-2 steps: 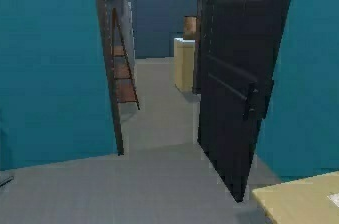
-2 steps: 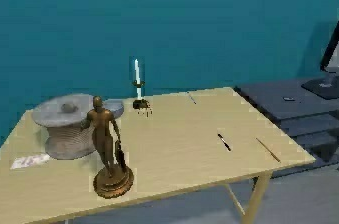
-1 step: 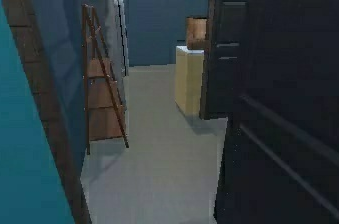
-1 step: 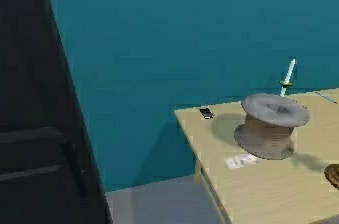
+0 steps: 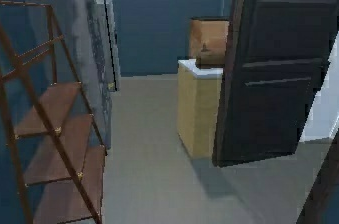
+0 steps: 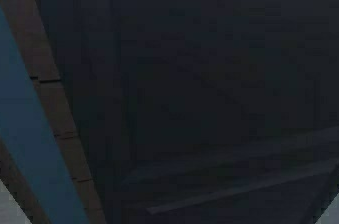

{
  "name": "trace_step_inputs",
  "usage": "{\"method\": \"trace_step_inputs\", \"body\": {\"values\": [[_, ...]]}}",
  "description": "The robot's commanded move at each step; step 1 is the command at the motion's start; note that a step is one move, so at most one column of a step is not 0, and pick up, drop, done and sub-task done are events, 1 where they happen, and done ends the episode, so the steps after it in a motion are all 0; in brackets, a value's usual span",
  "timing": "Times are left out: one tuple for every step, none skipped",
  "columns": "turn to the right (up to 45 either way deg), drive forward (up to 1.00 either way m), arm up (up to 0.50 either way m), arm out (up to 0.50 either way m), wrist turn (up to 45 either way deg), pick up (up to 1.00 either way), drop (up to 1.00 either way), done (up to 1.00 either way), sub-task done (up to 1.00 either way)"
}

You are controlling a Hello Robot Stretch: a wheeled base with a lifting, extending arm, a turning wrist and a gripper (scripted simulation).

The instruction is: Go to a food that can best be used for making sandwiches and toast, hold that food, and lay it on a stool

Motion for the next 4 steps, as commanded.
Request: {"method": "trace_step_inputs", "body": {"values": [[-3.0,0.0,0.0,0.0,0.0,0.0,0.0,0.0,0.0],[0.0,0.85,0.0,0.0,0.0,0.0,0.0,0.0,0.0],[-12.0,0.0,0.0,0.0,0.0,0.0,0.0,0.0,0.0],[0.0,0.65,0.0,0.0,0.0,0.0,0.0,0.0,0.0]]}}
